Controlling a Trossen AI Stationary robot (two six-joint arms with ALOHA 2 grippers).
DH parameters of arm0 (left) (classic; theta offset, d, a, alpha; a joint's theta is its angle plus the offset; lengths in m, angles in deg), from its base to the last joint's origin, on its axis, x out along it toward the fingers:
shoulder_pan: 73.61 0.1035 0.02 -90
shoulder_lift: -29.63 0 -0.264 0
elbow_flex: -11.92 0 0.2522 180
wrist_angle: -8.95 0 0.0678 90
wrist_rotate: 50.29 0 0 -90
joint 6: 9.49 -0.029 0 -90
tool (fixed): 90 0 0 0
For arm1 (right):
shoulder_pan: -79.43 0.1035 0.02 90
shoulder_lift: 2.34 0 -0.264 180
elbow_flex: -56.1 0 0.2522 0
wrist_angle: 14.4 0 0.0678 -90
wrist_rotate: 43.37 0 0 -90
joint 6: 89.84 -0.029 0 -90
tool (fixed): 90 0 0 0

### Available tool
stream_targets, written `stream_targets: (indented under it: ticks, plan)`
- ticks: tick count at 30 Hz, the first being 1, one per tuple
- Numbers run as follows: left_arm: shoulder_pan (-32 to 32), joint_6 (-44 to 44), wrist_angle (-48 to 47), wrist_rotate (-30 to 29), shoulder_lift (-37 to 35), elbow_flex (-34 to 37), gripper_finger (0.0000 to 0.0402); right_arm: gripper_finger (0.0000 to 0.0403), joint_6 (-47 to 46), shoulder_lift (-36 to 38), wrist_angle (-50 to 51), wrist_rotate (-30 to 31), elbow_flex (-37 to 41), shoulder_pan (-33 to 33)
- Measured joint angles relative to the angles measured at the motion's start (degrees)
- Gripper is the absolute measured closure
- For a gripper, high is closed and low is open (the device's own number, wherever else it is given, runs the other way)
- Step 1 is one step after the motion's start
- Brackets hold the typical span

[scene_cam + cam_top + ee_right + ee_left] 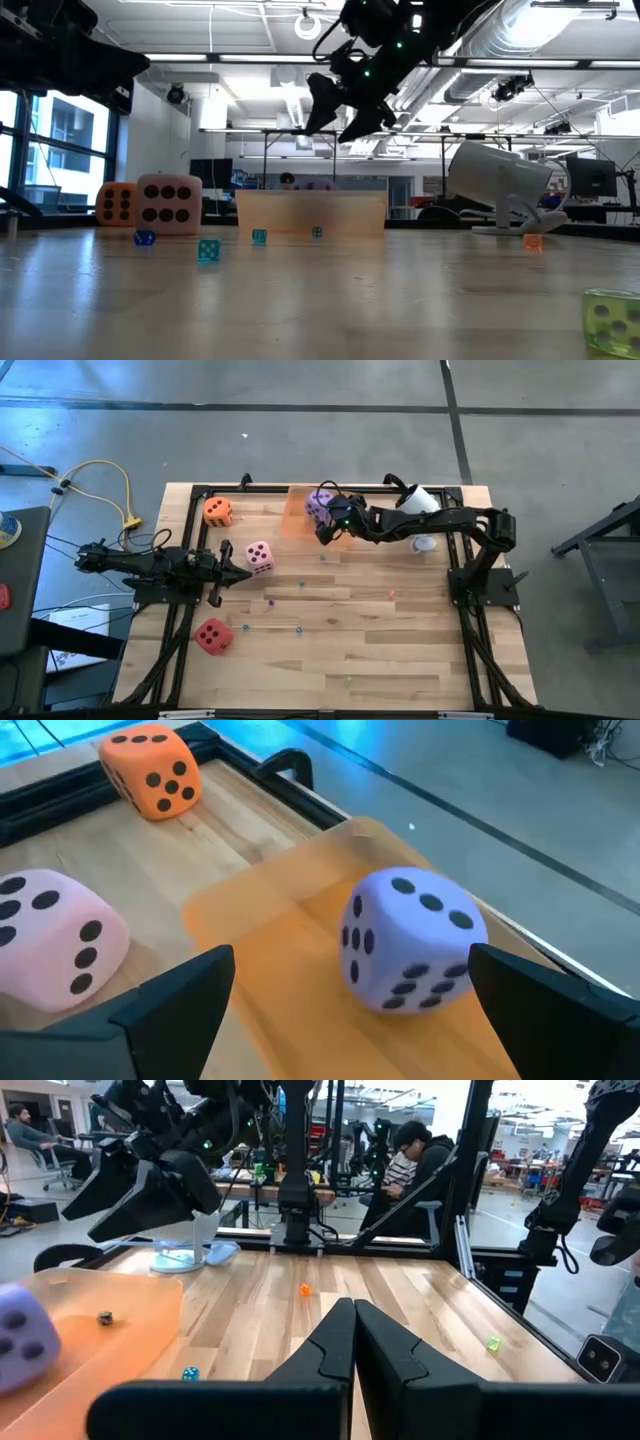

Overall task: Pick & Place Dice
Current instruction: Put the small dark blue dice in the orange bin

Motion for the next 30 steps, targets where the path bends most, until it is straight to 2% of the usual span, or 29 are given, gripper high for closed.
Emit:
stream_targets:
  ticks: [9,12,17,21,26,30]
  plan:
    - [0.0,-0.3,-0.1,0.0,0.0,0.0,0.0401,0.0009,3.8,2.6,-2.3,0.0,0.0,2.3]
    - [0.0,-2.1,-0.1,0.0,0.0,0.0,0.0401,0.001,5.9,5.3,-2.2,0.0,-0.1,5.8]
    - [0.0,-5.8,0.1,0.0,0.0,0.0,0.0401,0.001,5.9,10.2,4.7,1.3,0.0,14.2]
    - [0.0,-6.6,1.5,-0.1,0.0,0.0,0.0401,0.001,2.0,12.1,11.7,8.2,0.0,23.1]
    - [-0.2,-11.4,2.5,-2.6,0.0,0.0,0.0401,0.001,-8.5,12.1,19.4,20.1,0.0,35.3]
    - [-1.2,-12.9,6.3,-1.7,0.0,0.0,0.0398,0.001,-15.5,11.1,22.6,29.1,0.0,43.0]
